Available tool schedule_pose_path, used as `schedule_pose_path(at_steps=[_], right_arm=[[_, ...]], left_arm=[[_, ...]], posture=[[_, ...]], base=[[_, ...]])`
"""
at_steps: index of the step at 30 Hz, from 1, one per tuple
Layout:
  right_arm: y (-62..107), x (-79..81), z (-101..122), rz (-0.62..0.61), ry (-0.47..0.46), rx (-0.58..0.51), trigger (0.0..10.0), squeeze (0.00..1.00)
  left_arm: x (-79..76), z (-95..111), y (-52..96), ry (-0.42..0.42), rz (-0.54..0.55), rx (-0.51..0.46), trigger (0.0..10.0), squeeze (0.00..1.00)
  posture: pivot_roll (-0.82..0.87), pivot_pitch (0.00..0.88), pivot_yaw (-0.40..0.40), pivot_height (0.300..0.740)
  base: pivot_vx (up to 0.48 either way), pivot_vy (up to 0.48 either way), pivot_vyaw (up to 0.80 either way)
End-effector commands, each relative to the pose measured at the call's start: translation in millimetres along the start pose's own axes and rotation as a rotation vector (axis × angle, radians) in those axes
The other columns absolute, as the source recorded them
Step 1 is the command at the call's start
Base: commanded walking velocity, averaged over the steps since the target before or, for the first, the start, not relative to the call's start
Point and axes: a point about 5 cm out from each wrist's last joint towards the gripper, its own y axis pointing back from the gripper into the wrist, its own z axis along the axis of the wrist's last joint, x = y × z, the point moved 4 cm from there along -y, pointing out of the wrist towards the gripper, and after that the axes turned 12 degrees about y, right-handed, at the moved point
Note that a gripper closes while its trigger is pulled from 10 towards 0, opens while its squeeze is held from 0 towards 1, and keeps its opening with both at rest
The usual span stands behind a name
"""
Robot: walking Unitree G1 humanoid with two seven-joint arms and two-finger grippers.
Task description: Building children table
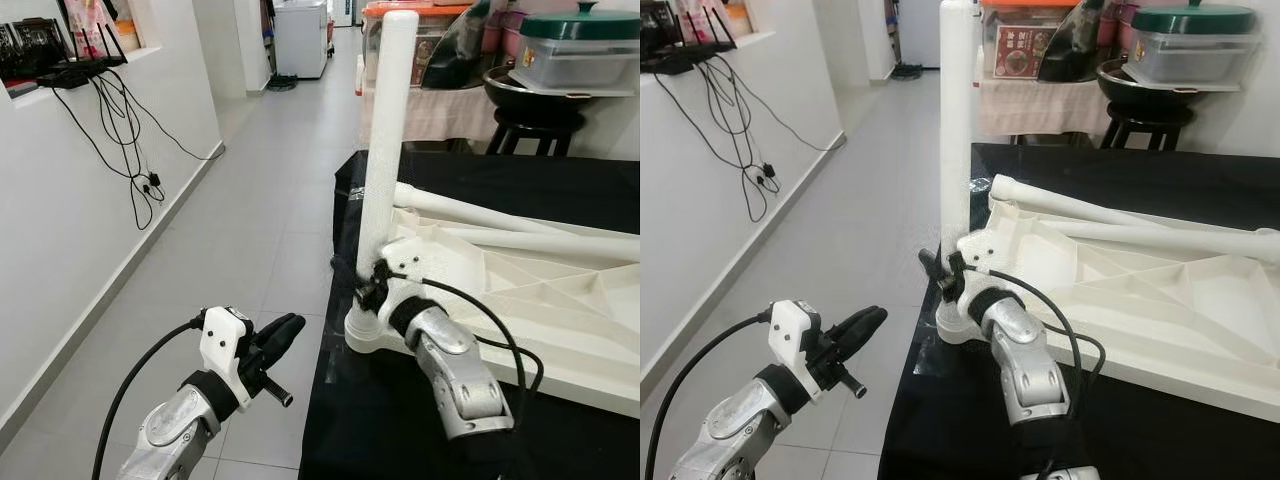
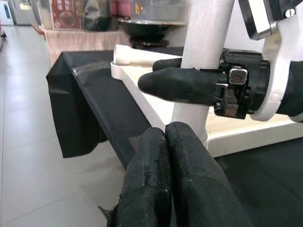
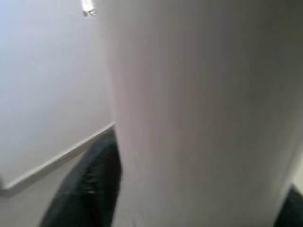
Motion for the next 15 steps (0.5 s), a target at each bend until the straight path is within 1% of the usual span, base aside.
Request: schedule_pose_path(at_steps=[1,2,4,5,6,7,8,9,11,12,15], right_arm=[[-4.9,8.6,14,0.078,-0.014,-0.056,10.0,1.0],[-4.9,8.6,14,0.078,-0.014,-0.056,10.0,1.0],[-7.5,9.3,30,0.186,0.001,-0.122,10.0,1.0],[-7.5,9.3,30,0.186,0.001,-0.122,10.0,1.0],[-7.0,7.6,32,0.257,0.031,-0.127,10.0,0.01],[-4.3,4.1,25,0.351,0.098,-0.083,10.0,0.0],[-4.3,4.1,25,0.351,0.098,-0.083,10.0,0.0],[-1.7,2.3,21,0.422,0.148,-0.056,10.0,0.0],[-0.2,-4.8,20,0.503,0.165,-0.033,10.0,0.0],[-0.2,-4.8,20,0.503,0.165,-0.033,10.0,0.0],[-2.6,-15.5,21,0.549,0.17,-0.022,10.0,0.0]], left_arm=[[3.1,-1,0.5,0.004,0.007,0.007,10.0,0.0],[3.1,-1,0.5,0.004,0.007,0.007,10.0,0.0],[2.7,-1,0.7,0.002,0.006,0.01,10.0,0.0],[2.7,-1,0.7,0.002,0.006,0.01,10.0,0.0],[2.2,-1,1.0,0.001,0.005,0.012,10.0,0.0],[1.5,-1,1.3,0.0,0.004,0.014,10.0,0.0],[1.5,-1,1.3,0.0,0.004,0.014,10.0,0.0],[0.9,-2,1.7,-0.001,0.003,0.017,10.0,0.0],[0.0,-2,2.3,-0.001,0.001,0.02,10.0,0.0],[0.0,-2,2.3,-0.001,0.001,0.02,10.0,0.0],[-1.2,-3,2.8,-0.002,-0.001,0.026,10.0,0.0]], posture=[[-0.04,0.006,0.03,0.74],[-0.04,0.006,0.03,0.74],[-0.03,0.003,0.031,0.74],[-0.03,0.003,0.031,0.74],[-0.02,0.005,0.03,0.74],[-0.02,0.005,0.029,0.74],[-0.02,0.005,0.029,0.74],[-0.01,0.006,0.026,0.74],[-0.01,0.006,0.025,0.74],[-0.01,0.006,0.025,0.74],[0.0,0.008,0.026,0.74]], base=[[0.0,0.0,0.0],[0.0,0.0,0.0],[0.0,0.0,0.0],[0.0,0.0,0.0],[0.0,0.0,0.0],[0.0,0.0,0.0],[0.0,0.0,0.0],[0.0,0.0,0.0],[0.0,0.0,0.0],[0.0,0.0,0.0],[0.0,0.0,0.0]])
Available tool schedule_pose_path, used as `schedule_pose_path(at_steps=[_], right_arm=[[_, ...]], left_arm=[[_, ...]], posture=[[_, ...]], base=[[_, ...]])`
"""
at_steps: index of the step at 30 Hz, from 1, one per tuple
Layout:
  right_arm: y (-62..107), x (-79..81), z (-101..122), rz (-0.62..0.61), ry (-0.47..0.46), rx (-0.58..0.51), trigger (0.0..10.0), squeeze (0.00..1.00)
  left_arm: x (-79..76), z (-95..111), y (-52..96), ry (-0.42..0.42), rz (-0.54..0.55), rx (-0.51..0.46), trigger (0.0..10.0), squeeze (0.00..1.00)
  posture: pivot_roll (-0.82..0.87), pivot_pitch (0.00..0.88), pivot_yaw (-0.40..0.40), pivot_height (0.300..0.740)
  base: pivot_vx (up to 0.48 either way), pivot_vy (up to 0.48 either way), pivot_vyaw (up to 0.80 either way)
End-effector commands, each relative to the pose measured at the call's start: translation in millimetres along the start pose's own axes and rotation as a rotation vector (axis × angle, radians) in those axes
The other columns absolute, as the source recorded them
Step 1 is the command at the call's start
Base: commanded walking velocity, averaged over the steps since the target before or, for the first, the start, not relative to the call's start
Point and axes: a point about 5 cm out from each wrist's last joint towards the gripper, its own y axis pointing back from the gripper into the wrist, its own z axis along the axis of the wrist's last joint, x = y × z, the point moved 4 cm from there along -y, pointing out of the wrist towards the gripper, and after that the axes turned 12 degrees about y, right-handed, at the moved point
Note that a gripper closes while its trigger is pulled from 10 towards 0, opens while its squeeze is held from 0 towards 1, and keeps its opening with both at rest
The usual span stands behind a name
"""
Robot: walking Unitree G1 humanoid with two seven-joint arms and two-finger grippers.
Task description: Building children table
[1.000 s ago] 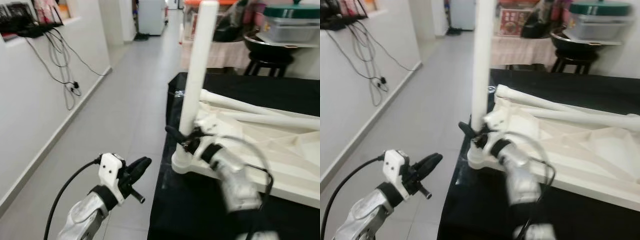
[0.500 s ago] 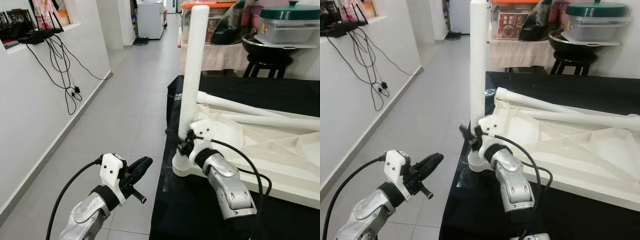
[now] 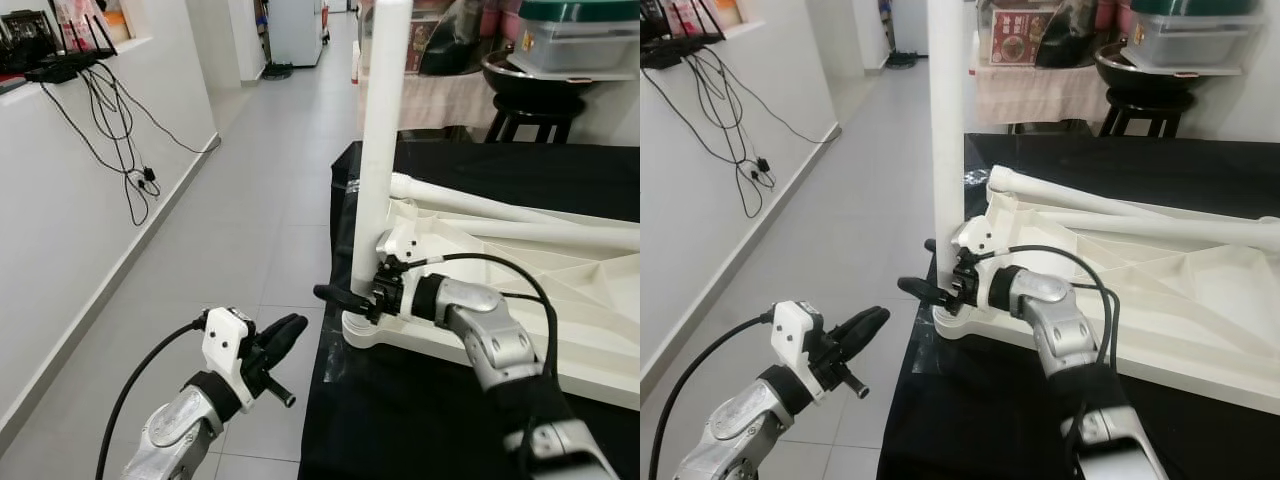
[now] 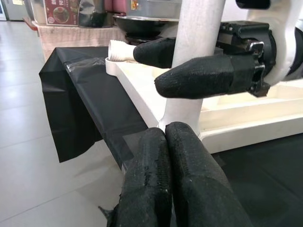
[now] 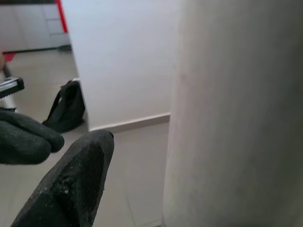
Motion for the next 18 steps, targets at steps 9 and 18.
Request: schedule_pose_path(at_steps=[9,18], right_arm=[[-4.9,-11.1,-5,0.044,-0.041,0.012,10.0,0.0],[4.3,-10.7,-16,0.114,-0.08,0.012,0.0,0.0]], left_arm=[[-1.7,-3,3.4,-0.01,0.0,0.031,10.0,0.0],[-2.2,-4,3.8,-0.017,0.004,0.037,10.0,0.0]], posture=[[0.02,0.012,0.025,0.74],[0.02,0.012,0.028,0.74]], base=[[0.0,0.0,0.0],[0.0,0.0,0.0]])
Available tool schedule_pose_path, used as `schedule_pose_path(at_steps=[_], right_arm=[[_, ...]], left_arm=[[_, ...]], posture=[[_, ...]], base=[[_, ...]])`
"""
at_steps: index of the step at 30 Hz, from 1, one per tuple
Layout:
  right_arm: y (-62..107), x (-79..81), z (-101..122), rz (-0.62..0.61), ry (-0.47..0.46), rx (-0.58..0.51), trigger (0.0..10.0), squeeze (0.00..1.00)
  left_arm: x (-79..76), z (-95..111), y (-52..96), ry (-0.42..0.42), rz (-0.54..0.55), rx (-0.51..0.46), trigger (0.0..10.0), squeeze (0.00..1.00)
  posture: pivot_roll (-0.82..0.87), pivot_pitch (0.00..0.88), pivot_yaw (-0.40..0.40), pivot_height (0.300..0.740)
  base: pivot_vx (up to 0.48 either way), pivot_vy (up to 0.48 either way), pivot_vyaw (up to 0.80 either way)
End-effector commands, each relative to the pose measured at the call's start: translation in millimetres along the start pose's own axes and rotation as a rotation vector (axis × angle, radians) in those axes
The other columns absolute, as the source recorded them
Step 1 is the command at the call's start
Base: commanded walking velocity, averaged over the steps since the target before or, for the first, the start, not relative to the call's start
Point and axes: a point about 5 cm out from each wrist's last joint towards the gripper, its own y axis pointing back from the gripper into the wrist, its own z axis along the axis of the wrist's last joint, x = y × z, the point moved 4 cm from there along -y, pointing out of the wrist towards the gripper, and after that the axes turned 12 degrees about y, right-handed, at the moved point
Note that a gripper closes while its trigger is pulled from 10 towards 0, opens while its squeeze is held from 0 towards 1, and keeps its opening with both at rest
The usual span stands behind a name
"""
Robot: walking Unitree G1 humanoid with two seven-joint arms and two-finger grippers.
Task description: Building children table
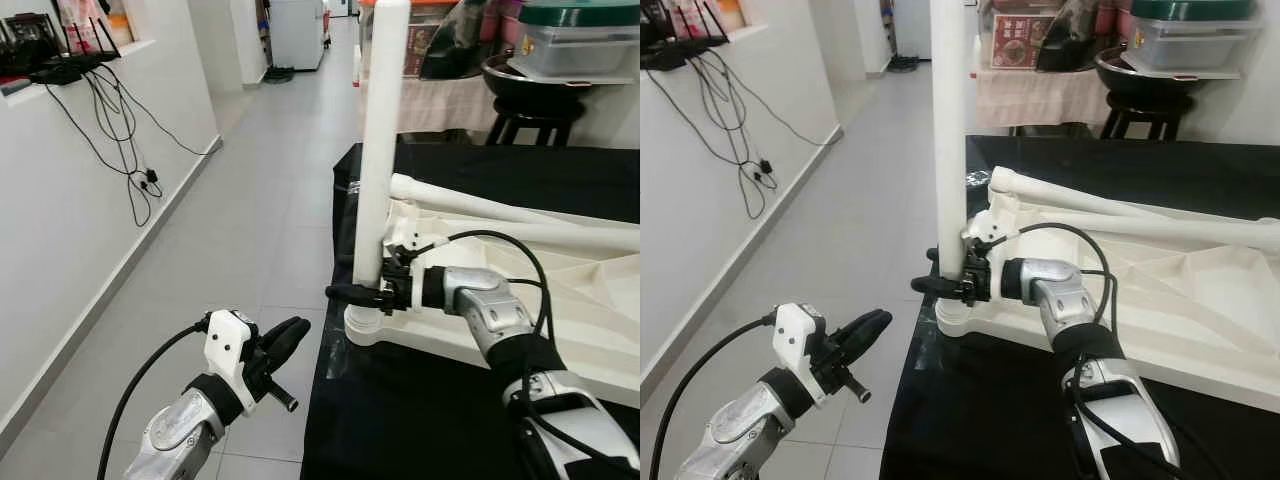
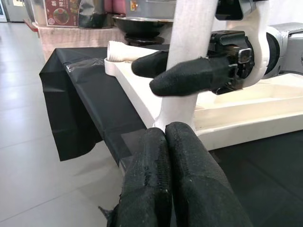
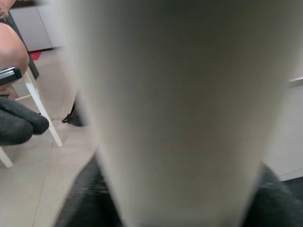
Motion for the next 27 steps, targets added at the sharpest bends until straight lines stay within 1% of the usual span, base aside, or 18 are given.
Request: schedule_pose_path(at_steps=[1,8,9,10,11,12,13,14,15,16,17,18,19,21,23,25,26,27], right_arm=[[-3.0,5.0,-2,0.043,-0.01,-0.007,0.0,0.0],[9.9,6.7,-13,-0.035,-0.004,0.002,0.0,0.0],[12.4,8.8,-16,-0.063,-0.001,0.013,0.0,0.0],[12.8,12.7,-21,-0.132,-0.009,0.034,0.0,0.0],[12.8,12.7,-21,-0.132,-0.009,0.034,0.0,0.0],[7.8,16.0,-26,-0.549,-0.092,0.049,0.0,0.0],[15.3,15.9,-31,-0.771,-0.167,0.066,0.0,0.0],[22.2,16.7,-34,-0.905,-0.22,0.083,0.0,0.0],[22.2,16.7,-34,-0.905,-0.22,0.083,0.0,0.0],[12.4,37.5,-33,-0.83,-0.147,0.123,0.0,0.0],[2.8,49.3,-23,-0.72,-0.012,0.119,0.0,0.0],[-3.8,58.8,-17,-0.639,0.079,0.116,0.0,0.0],[-3.8,58.8,-17,-0.639,0.079,0.116,0.0,0.0],[-1.1,45.8,-30,-0.639,-0.014,0.134,0.0,0.0],[-3.9,42.9,-32,-0.635,-0.035,0.146,0.0,0.0],[-7.0,41.2,-29,-0.641,-0.034,0.154,0.0,0.0],[-6.6,40.2,-27,-0.643,-0.041,0.149,10.0,0.0],[-6.4,39.8,-27,-0.644,-0.046,0.147,10.0,0.0]], left_arm=[[1.8,-4,3.2,-0.014,0.011,0.03,10.0,0.0],[0.7,-4,3.3,-0.006,0.009,0.023,10.0,0.0],[0.4,-4,3.5,-0.005,0.008,0.021,10.0,0.0],[0.3,-3,4.1,-0.003,0.007,0.02,10.0,0.0],[0.3,-3,4.1,-0.003,0.007,0.02,10.0,0.0],[1.1,-3,5.5,-0.001,0.006,0.019,10.0,0.0],[1.5,-2,6.0,0.0,0.006,0.018,10.0,0.0],[1.8,-1,6.3,-0.001,0.006,0.017,10.0,0.0],[1.8,-1,6.3,-0.001,0.006,0.017,10.0,0.0],[2.5,-1,6.3,-0.001,0.007,0.017,10.0,0.0],[3.5,-2,5.9,-0.003,0.007,0.017,10.0,0.0],[4.2,-2,5.7,-0.004,0.008,0.017,10.0,0.0],[4.2,-2,5.7,-0.004,0.008,0.017,10.0,0.0],[3.5,-3,3.1,-0.003,0.007,0.016,10.0,0.0],[3.0,-3,2.1,-0.001,0.003,0.016,10.0,0.0],[3.4,-2,0.8,-0.011,0.016,0.005,10.0,0.0],[4.1,-2,0.5,-0.017,0.025,-0.001,10.0,0.0],[4.5,-1,0.3,-0.021,0.03,-0.005,10.0,0.0]], posture=[[0.02,0.012,0.028,0.74],[-0.01,0.016,0.027,0.74],[-0.01,0.016,0.025,0.74],[-0.02,0.018,0.011,0.74],[-0.02,0.018,0.011,0.74],[-0.03,0.023,0.013,0.74],[-0.03,0.028,0.018,0.74],[-0.03,0.028,0.018,0.74],[-0.03,0.028,0.018,0.74],[-0.04,0.029,0.029,0.74],[-0.06,0.012,0.046,0.74],[-0.06,0.012,0.046,0.74],[-0.06,0.012,0.046,0.74],[-0.04,0.003,0.022,0.74],[-0.04,0.002,0.02,0.74],[-0.04,0.001,0.019,0.74],[-0.04,0.0,0.017,0.74],[-0.04,0.0,0.017,0.74]], base=[[0.0,0.0,0.0],[0.0,0.0,0.0],[0.0,0.0,0.0],[0.0,0.0,0.0],[0.0,0.0,0.0],[0.0,0.0,0.0],[0.0,0.0,0.0],[0.0,0.0,0.0],[0.0,0.0,0.0],[0.0,0.0,0.0],[0.0,0.0,0.0],[0.0,0.0,0.0],[0.0,0.0,0.0],[0.0,0.0,0.0],[0.0,0.0,0.0],[0.0,0.0,0.0],[0.0,0.0,0.0],[0.0,0.0,0.0]])
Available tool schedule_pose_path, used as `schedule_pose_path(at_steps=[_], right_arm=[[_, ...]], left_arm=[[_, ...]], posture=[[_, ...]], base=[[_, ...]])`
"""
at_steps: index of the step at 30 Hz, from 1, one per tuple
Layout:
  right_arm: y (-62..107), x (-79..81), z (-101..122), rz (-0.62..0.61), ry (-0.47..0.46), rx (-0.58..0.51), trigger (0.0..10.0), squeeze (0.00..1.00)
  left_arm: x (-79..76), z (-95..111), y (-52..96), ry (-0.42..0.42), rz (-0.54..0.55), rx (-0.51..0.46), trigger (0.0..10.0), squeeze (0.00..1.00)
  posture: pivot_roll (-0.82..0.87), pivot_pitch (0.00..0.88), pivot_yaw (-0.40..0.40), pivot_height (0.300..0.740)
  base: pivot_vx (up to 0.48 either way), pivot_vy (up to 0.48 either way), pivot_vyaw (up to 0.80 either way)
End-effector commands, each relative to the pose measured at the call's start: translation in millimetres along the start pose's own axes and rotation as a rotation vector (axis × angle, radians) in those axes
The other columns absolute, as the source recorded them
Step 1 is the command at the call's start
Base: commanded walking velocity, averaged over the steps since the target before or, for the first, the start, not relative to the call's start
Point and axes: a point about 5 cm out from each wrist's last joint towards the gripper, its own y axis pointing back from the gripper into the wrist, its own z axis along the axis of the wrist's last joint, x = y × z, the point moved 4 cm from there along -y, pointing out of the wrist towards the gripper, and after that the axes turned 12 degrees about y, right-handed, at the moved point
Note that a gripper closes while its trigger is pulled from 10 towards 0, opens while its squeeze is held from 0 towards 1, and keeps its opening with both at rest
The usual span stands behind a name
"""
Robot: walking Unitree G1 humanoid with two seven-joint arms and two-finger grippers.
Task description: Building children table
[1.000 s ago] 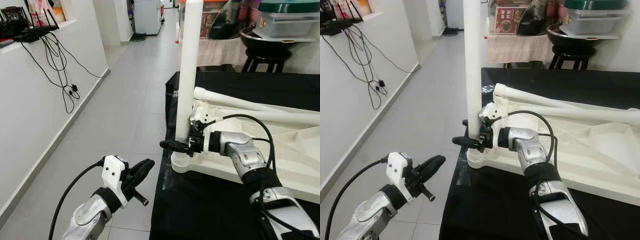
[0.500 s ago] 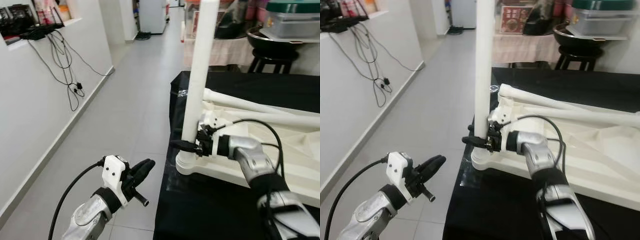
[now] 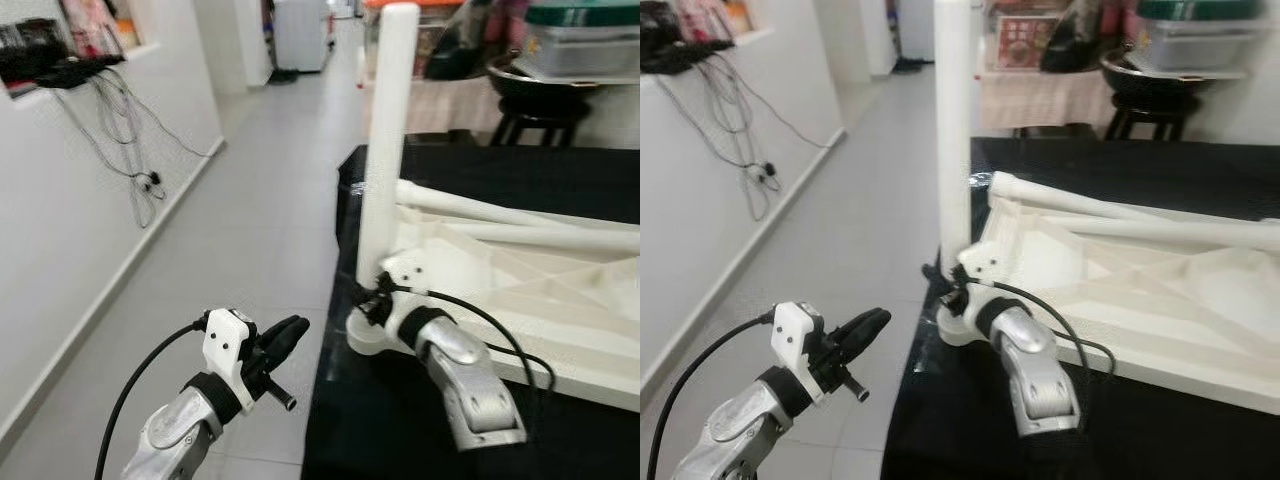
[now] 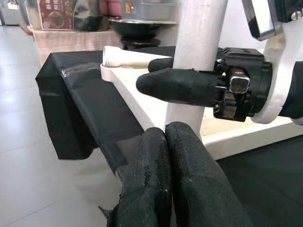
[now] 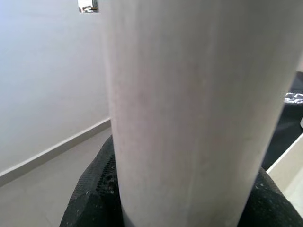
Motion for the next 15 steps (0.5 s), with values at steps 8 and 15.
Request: schedule_pose_path(at_steps=[8,15], right_arm=[[-3.9,0.5,14,0.157,-0.057,-0.073,10.0,1.0],[-2.1,-7.4,36,0.439,-0.004,-0.183,10.0,0.0]], left_arm=[[2.2,-3,-0.6,0.005,0.005,0.009,10.0,0.0],[2.3,-3,-0.8,0.006,0.003,0.013,10.0,0.0]], posture=[[-0.05,0.0,0.018,0.74],[-0.04,0.0,0.019,0.74]], base=[[0.0,0.0,0.0],[0.0,0.0,0.0]])
